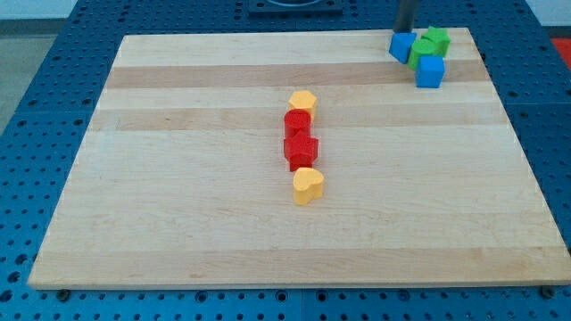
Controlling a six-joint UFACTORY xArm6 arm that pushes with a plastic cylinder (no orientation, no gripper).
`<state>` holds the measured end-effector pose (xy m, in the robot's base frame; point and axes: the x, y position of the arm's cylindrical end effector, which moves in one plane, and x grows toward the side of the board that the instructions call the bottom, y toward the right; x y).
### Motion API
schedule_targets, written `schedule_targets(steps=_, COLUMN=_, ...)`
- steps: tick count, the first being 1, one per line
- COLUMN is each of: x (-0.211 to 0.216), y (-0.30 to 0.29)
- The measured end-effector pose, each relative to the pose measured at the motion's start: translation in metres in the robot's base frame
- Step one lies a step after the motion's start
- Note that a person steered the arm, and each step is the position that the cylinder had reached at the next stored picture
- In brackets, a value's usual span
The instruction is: Move the green star into the green circle and triangle
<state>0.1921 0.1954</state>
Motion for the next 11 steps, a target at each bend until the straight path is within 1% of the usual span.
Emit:
schedule_targets(steps=1, x=-0.001, y=0.038)
schedule_targets(steps=2, x=-0.001, y=0.039)
schedule_targets(steps=4, x=0.000, y=0.074)
schedule_targets(steps=5, x=0.028, y=0.073)
schedule_targets(steps=6, x=0.043, y=0.066)
schedule_targets(steps=7, x=0.058, y=0.041)
schedule_targets(steps=8, x=0.088, y=0.003)
schedule_targets(steps=10, x=0.099, y=-0.061)
schedule_targets(steps=11, x=0.101, y=-0.083)
